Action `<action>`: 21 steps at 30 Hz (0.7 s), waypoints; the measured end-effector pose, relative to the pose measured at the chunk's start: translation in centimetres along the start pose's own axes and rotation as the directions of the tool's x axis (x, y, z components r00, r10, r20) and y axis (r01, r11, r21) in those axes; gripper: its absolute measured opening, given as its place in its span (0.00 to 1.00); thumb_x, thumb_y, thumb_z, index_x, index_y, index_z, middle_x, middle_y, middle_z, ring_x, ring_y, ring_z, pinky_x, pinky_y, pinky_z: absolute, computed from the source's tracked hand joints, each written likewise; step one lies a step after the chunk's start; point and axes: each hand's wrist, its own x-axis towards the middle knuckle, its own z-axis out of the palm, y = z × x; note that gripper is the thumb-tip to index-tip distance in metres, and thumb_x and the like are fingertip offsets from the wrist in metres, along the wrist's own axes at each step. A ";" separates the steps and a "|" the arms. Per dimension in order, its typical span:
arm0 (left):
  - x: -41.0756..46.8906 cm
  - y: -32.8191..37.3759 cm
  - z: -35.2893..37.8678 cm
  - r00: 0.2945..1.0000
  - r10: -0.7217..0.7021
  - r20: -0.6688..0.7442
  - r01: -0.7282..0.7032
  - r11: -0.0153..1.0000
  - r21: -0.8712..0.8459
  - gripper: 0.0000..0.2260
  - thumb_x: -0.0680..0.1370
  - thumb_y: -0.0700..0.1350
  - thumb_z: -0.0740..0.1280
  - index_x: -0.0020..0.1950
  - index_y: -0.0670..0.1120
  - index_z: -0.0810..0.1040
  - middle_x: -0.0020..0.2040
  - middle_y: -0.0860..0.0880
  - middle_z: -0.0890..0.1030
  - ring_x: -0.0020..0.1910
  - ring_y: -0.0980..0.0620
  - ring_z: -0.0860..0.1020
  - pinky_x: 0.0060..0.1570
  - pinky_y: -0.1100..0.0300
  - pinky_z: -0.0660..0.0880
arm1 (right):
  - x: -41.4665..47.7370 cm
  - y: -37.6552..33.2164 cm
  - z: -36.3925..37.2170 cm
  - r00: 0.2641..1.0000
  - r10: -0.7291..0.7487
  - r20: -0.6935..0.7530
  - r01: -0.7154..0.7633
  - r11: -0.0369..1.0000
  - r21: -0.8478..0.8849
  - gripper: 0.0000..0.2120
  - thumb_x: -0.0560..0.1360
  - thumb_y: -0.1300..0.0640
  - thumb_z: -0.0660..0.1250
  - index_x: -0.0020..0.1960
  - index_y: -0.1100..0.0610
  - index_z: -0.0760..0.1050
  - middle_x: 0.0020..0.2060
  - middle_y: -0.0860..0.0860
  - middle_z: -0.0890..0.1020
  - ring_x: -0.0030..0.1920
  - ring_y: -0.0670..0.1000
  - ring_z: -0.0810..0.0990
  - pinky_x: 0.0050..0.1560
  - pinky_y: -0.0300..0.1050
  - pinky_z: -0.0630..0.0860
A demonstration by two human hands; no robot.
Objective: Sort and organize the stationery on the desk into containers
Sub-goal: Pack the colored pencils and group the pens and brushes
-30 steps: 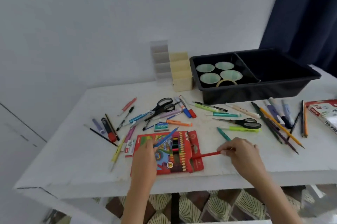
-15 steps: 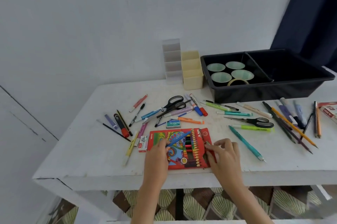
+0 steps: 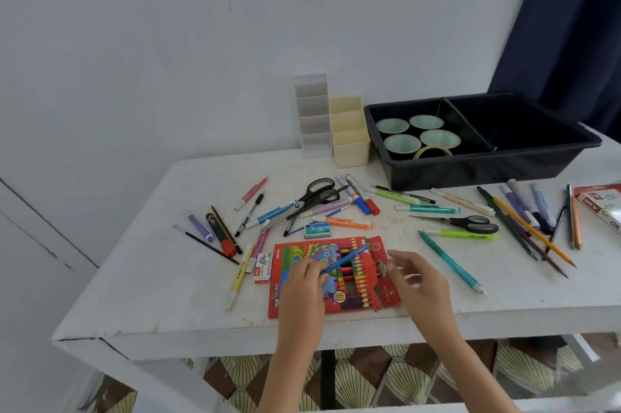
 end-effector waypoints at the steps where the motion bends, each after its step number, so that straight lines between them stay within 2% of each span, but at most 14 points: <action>1: -0.2 0.6 0.3 1.000 0.030 0.002 -0.030 0.999 -0.031 0.11 0.80 0.42 0.61 0.61 0.44 0.76 0.56 0.52 0.75 0.54 0.59 0.71 0.57 0.64 0.71 | 0.1 -0.5 -0.2 0.998 0.060 -0.003 -0.059 0.991 0.123 0.12 0.76 0.59 0.66 0.57 0.48 0.73 0.43 0.49 0.82 0.46 0.47 0.80 0.40 0.34 0.74; 4: -0.8 2.5 1.3 0.987 0.150 0.053 -0.144 0.984 -0.104 0.11 0.80 0.43 0.61 0.61 0.46 0.77 0.55 0.54 0.75 0.54 0.62 0.70 0.55 0.72 0.65 | 0.3 -1.5 -0.5 0.968 0.248 0.026 -0.233 0.866 0.443 0.10 0.76 0.58 0.65 0.57 0.50 0.73 0.39 0.53 0.85 0.41 0.48 0.82 0.40 0.39 0.78; 6: -1.1 3.6 1.7 0.976 0.194 0.104 -0.178 0.973 -0.147 0.13 0.80 0.47 0.58 0.62 0.47 0.76 0.55 0.56 0.74 0.54 0.64 0.69 0.54 0.75 0.64 | 0.4 -1.4 -0.9 0.959 0.283 -0.015 -0.235 0.824 0.516 0.09 0.76 0.60 0.65 0.57 0.55 0.74 0.39 0.55 0.85 0.36 0.48 0.82 0.37 0.38 0.79; 8: -1.3 3.9 2.0 0.971 0.215 0.107 -0.198 0.969 -0.146 0.17 0.79 0.53 0.55 0.60 0.49 0.77 0.54 0.58 0.74 0.53 0.64 0.70 0.54 0.73 0.65 | 0.6 -1.0 -1.9 0.945 0.309 -0.102 -0.205 0.808 0.552 0.11 0.76 0.61 0.65 0.59 0.58 0.73 0.39 0.56 0.85 0.37 0.50 0.82 0.37 0.37 0.80; 10: -1.4 3.3 1.8 0.982 0.179 0.060 -0.169 0.975 -0.141 0.19 0.79 0.56 0.52 0.58 0.50 0.78 0.52 0.61 0.74 0.52 0.65 0.70 0.55 0.70 0.66 | 0.9 -0.3 -3.3 0.925 0.318 -0.208 -0.160 0.822 0.547 0.12 0.77 0.61 0.64 0.60 0.58 0.71 0.40 0.57 0.84 0.39 0.51 0.82 0.37 0.36 0.80; 12: -1.2 2.2 1.5 0.994 0.103 -0.027 -0.106 0.988 -0.112 0.21 0.79 0.57 0.51 0.56 0.49 0.78 0.51 0.61 0.74 0.52 0.64 0.71 0.55 0.67 0.68 | 1.3 0.3 -4.8 0.897 0.295 -0.329 -0.106 0.866 0.489 0.12 0.77 0.60 0.64 0.60 0.58 0.71 0.41 0.57 0.83 0.38 0.47 0.82 0.38 0.34 0.80; 14: -1.0 1.1 1.1 0.998 0.014 -0.067 -0.017 0.999 -0.049 0.18 0.80 0.55 0.53 0.58 0.48 0.78 0.54 0.57 0.77 0.55 0.61 0.72 0.59 0.63 0.68 | 1.6 0.9 -5.8 0.861 0.262 -0.435 -0.055 0.900 0.432 0.11 0.77 0.59 0.64 0.59 0.57 0.71 0.41 0.55 0.83 0.35 0.42 0.81 0.39 0.32 0.79; 15: -1.0 0.6 1.0 0.998 -0.037 -0.050 0.036 0.999 -0.013 0.16 0.80 0.52 0.55 0.60 0.48 0.77 0.58 0.56 0.76 0.58 0.59 0.72 0.61 0.63 0.64 | 1.7 1.1 -6.0 0.847 0.254 -0.467 -0.041 0.907 0.419 0.11 0.78 0.59 0.64 0.60 0.57 0.71 0.40 0.53 0.83 0.34 0.41 0.80 0.40 0.32 0.79; 18: -1.2 -0.3 0.9 0.991 -0.136 -0.006 0.136 0.991 0.019 0.13 0.81 0.48 0.59 0.64 0.49 0.74 0.65 0.54 0.73 0.67 0.56 0.67 0.64 0.65 0.53 | 1.7 1.6 -5.4 0.840 0.250 -0.482 -0.045 0.917 0.397 0.12 0.77 0.58 0.64 0.60 0.57 0.71 0.40 0.52 0.83 0.35 0.43 0.81 0.42 0.33 0.78; 21: -1.5 -0.6 1.2 0.989 -0.141 0.030 0.140 0.989 0.042 0.14 0.80 0.50 0.59 0.65 0.50 0.73 0.69 0.54 0.70 0.70 0.55 0.64 0.69 0.59 0.56 | 1.0 2.0 -3.6 0.878 0.253 -0.406 -0.072 0.909 0.410 0.11 0.75 0.60 0.66 0.57 0.58 0.73 0.39 0.52 0.84 0.35 0.44 0.82 0.43 0.35 0.80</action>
